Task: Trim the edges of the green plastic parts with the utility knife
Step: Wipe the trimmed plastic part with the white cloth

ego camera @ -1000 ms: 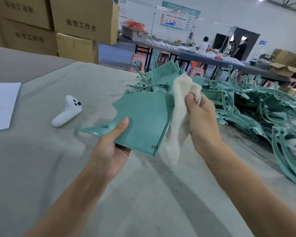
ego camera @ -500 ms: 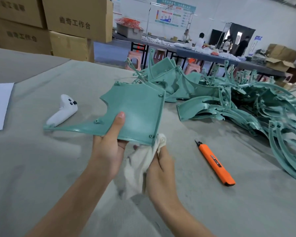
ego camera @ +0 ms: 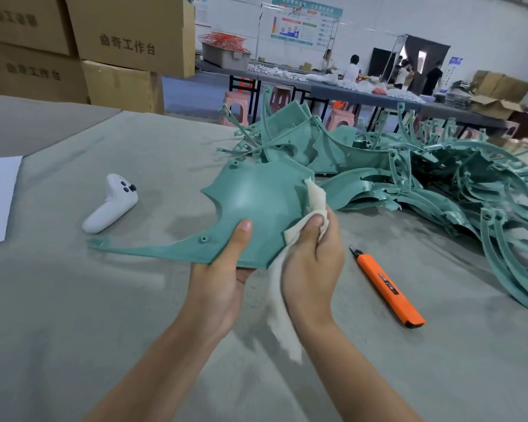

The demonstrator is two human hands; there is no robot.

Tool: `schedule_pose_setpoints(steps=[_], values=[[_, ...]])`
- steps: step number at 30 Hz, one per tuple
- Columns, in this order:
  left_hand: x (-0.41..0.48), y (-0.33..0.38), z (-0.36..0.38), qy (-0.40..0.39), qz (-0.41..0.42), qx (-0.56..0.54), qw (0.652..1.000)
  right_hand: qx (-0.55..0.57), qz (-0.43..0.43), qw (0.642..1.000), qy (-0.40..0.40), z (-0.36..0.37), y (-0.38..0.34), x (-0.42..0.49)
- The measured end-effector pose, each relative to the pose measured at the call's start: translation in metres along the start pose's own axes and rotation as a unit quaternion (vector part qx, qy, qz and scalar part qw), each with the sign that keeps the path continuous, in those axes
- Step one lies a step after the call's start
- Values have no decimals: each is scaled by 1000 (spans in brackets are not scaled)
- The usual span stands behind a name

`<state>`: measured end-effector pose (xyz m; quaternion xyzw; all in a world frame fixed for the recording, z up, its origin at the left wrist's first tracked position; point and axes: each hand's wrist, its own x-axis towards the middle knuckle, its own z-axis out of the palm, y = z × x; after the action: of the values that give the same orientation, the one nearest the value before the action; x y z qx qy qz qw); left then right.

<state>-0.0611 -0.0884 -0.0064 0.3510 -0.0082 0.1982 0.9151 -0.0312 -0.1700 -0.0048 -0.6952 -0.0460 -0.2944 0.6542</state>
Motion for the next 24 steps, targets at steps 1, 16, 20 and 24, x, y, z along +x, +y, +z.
schedule_pose_setpoints(steps=[1,16,20,24], values=[[1,1,1,-4,-5,4,1000,-8,-10,1000,0,-1,0,6],[-1,5,-4,-88,-46,100,990,-73,-55,996,-4,-20,-13,92],[2,11,-11,-119,-59,106,985,-95,-110,984,-102,-27,-13,92],[6,10,-17,-143,-64,139,978,-154,-175,946,-224,-30,-21,87]])
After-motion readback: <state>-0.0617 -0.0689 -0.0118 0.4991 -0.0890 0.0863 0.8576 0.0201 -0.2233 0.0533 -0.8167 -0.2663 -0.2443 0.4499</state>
